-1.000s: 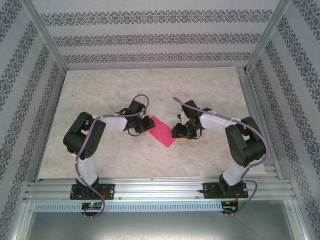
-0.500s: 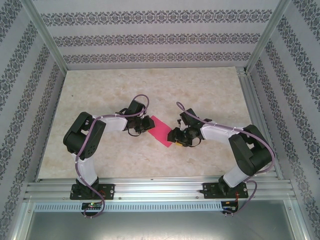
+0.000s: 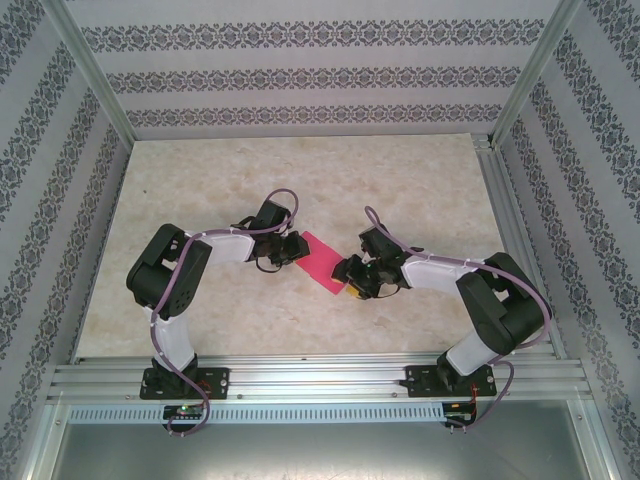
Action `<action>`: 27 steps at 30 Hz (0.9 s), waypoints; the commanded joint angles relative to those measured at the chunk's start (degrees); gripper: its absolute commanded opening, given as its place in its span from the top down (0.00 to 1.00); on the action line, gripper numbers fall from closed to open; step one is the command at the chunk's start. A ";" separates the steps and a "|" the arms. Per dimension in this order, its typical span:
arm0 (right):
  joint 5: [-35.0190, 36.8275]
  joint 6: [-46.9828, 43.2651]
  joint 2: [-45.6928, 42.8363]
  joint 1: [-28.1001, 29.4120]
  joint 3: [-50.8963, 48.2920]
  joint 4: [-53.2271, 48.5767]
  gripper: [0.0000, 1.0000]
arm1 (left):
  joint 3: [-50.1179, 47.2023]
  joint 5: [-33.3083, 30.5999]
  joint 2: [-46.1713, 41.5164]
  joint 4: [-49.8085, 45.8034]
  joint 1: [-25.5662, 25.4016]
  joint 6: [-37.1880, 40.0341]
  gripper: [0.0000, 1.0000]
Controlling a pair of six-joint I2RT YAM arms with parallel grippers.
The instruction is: Fold a paper plane with a square sheet of paper (pick it up from the middle)
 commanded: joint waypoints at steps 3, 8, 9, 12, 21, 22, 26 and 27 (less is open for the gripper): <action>0.09 4.48 1.51 0.64 -0.75 6.95 0.50 | -0.99 -0.31 2.07 -1.29 -0.44 1.00 0.79; 0.25 5.05 2.52 0.52 0.22 8.43 0.51 | -1.21 -0.18 2.11 -1.36 -0.41 1.21 0.79; -0.09 5.16 2.62 0.47 0.39 8.59 0.51 | -1.35 -0.22 2.13 -1.26 -0.39 1.15 0.79; 0.73 5.16 1.92 0.33 0.64 8.47 0.52 | -1.44 -0.15 2.05 -1.24 -0.39 1.08 0.79; 0.78 5.22 1.32 -0.03 0.77 10.10 0.57 | -1.30 -0.06 1.97 -1.30 -0.41 1.14 0.79; 0.86 5.51 0.92 -0.09 0.64 10.26 0.57 | -1.24 -0.06 2.09 -1.28 -0.44 1.14 0.79; 1.44 4.91 0.64 -0.82 0.28 9.35 0.56 | -1.25 0.01 2.16 -1.18 -0.41 1.03 0.79; 1.87 5.34 -0.05 -0.91 -0.60 10.34 0.56 | -1.27 -0.03 2.15 -1.22 -0.42 1.00 0.79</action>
